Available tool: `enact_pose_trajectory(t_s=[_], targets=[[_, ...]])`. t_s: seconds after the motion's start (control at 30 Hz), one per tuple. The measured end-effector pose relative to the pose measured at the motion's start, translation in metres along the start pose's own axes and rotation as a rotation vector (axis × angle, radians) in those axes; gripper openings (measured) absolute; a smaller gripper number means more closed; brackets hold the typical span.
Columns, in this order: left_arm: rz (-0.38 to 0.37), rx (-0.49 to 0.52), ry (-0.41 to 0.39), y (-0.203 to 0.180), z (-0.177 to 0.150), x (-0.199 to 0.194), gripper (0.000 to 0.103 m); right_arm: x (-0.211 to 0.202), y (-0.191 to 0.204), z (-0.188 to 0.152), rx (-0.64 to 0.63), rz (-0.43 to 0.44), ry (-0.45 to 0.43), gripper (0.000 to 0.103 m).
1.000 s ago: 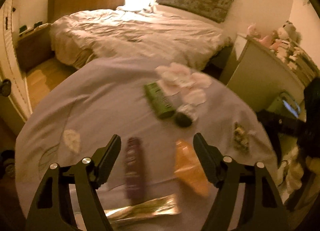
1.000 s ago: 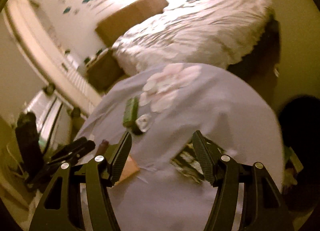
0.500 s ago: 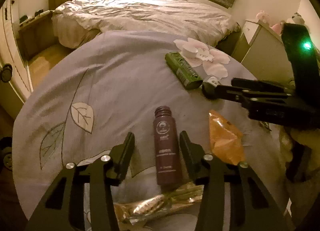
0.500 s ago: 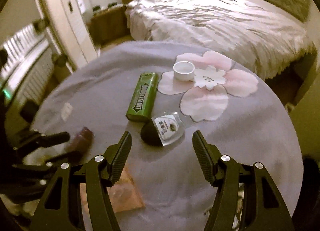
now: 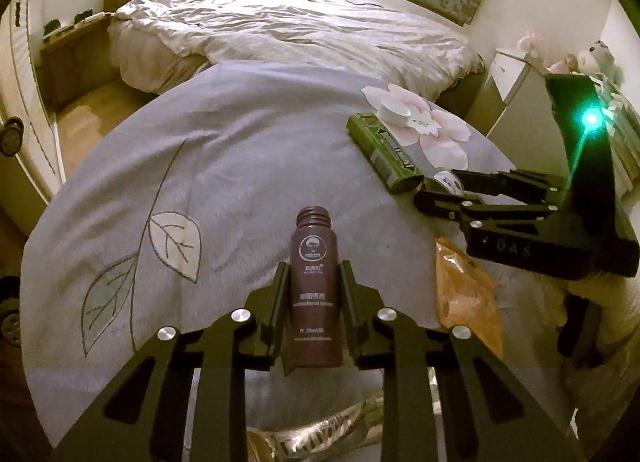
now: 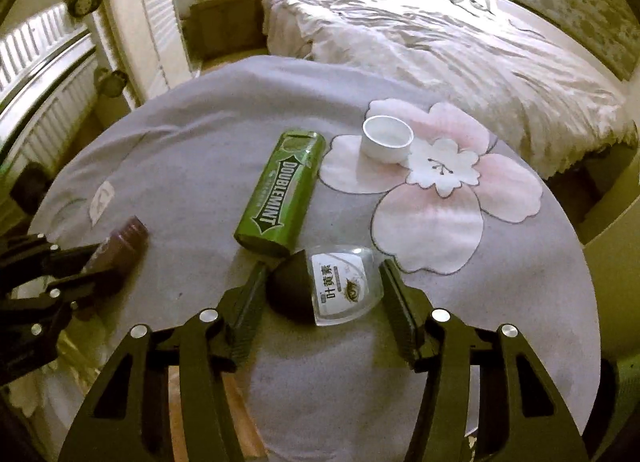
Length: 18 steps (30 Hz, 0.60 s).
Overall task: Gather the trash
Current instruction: 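Grasp the brown bottle with the left tool while the right tool grasps the clear eye-drop bottle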
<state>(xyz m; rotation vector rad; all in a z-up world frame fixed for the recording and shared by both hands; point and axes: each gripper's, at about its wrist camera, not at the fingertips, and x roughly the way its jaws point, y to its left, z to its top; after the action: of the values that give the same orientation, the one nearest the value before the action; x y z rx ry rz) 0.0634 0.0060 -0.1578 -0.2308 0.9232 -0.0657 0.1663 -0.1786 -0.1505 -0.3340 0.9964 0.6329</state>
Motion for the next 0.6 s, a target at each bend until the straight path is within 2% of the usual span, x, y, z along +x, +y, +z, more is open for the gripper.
enact_pose_trajectory(t_s=[0.1, 0.3, 0.47, 0.6], targets=[[0.003, -0.007, -0.007, 0.001, 0.001, 0.0, 0.025, -0.005, -0.004, -0.002, 0.038, 0.027, -0.009, 0.056], [-0.02, 0.004, -0.045, -0.008, 0.008, -0.011, 0.025, -0.035, -0.022, -0.009, 0.185, 0.13, -0.082, 0.056], [-0.053, 0.039, -0.087, -0.032, 0.02, -0.025, 0.025, -0.078, -0.043, -0.023, 0.309, 0.186, -0.187, 0.056], [-0.095, 0.088, -0.122, -0.063, 0.032, -0.036, 0.025, -0.11, -0.062, -0.035, 0.386, 0.197, -0.264, 0.056]])
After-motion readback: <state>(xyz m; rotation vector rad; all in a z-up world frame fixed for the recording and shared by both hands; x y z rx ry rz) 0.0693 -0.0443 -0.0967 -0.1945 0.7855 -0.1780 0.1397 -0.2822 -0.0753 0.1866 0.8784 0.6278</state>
